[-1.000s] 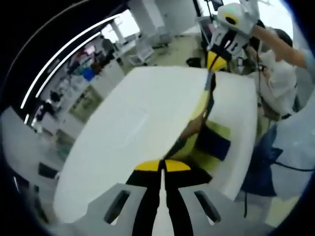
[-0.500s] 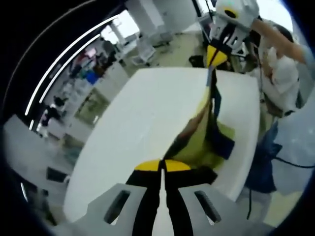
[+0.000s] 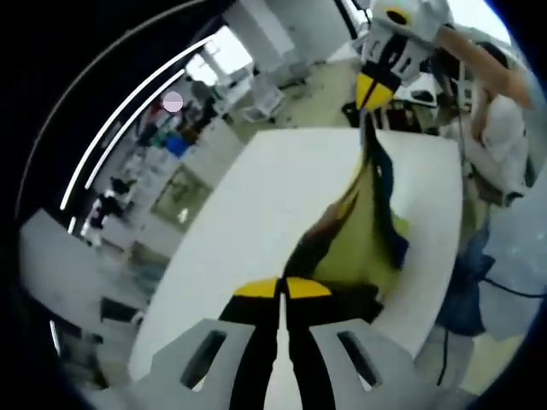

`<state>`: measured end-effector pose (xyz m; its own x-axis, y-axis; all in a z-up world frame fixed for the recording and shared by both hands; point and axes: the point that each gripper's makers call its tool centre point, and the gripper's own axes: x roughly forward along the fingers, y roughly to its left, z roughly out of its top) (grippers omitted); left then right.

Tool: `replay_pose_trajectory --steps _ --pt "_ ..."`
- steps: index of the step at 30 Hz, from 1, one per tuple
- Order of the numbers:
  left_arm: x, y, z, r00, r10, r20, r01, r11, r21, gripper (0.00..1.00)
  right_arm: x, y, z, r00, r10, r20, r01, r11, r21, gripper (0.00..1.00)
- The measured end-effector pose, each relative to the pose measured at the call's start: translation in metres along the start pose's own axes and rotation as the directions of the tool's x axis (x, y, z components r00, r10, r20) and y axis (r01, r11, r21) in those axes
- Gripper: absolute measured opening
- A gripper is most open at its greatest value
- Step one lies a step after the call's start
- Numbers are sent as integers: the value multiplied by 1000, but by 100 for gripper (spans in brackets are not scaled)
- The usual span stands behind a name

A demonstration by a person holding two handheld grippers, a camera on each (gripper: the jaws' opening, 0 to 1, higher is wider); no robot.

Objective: Fold the garment on the visible template until the final outline fits inside the template.

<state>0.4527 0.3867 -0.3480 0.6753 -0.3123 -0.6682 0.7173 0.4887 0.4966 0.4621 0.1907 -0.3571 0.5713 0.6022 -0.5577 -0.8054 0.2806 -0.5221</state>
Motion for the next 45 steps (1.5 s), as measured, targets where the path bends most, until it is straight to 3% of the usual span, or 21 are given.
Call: replay_pose_trajectory --steps 9,18,26,33,45 --pt "-21 7 19 999 50 11 -50 998 25 0 -21 -11 16 1000 -28 11 29 999 -41 1" --pt "-40 1 24 997 77 16 -78 996 36 0 -37 -4 27 999 -40 16 41 996 -79 1" --pt "-54 -10 19 997 79 23 -80 997 14 0 -46 10 31 999 -29 25 31 995 -91 1" --pt "-61 -27 4 998 61 -31 -60 998 5 0 -52 33 36 1000 14 20 -12 995 -97 1" --pt "-85 -38 4 996 45 -79 -42 998 39 0 -62 60 54 994 110 12 -108 990 -92 1"
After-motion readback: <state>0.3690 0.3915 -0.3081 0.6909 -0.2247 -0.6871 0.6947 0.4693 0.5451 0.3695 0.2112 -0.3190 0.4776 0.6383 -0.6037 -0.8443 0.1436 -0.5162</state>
